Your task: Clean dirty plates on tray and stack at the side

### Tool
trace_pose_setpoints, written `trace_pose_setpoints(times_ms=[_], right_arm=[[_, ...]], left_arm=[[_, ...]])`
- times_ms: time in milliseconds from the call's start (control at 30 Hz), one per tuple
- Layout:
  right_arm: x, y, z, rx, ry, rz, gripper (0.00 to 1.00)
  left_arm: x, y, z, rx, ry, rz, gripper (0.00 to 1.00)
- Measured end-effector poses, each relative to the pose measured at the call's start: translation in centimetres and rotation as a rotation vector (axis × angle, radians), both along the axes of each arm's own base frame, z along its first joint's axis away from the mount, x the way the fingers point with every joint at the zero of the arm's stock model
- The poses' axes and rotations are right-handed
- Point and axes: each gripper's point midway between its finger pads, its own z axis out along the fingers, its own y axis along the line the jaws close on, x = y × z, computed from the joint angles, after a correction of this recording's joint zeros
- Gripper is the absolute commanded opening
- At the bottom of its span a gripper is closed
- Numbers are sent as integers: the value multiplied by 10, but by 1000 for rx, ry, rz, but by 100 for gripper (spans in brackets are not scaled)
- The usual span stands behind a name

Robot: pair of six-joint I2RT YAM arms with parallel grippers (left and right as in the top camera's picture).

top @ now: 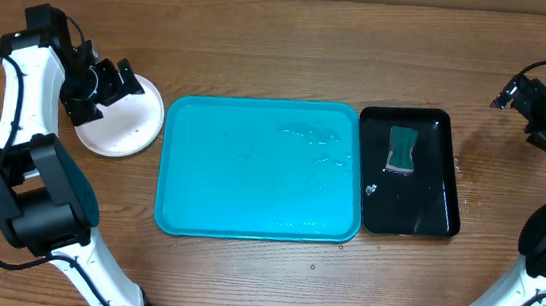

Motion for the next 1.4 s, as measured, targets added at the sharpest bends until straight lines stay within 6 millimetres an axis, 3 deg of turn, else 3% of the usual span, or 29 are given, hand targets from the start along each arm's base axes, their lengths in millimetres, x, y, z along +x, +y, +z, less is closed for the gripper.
trace_pose_setpoints(times_ms=[400,567,667,800,867,1067,1200,1400], right_arm=[[2,5,0,-1,0,12,100],[8,37,21,-20,-44,86,100],[10,73,61,-46,-136,166,100],[-3,132,137,-79,-323,294,100],[-21,164,180,-86,-433,366,100],[-91,233,271,-68,-701,553,100],[-144,245,319,-82,-869,622,100],[-210,218,373,-203,-1116,624,100]], left_arm=[[0,0,0,0,0,-2,100],[0,0,0,0,0,-2,100],[0,0,0,0,0,-2,100],[0,0,0,0,0,-2,100],[0,0,0,0,-1,-1,100],[0,0,0,1,-1,-2,100],[0,0,0,0,-1,-2,100],[0,0,0,0,-1,-2,100]])
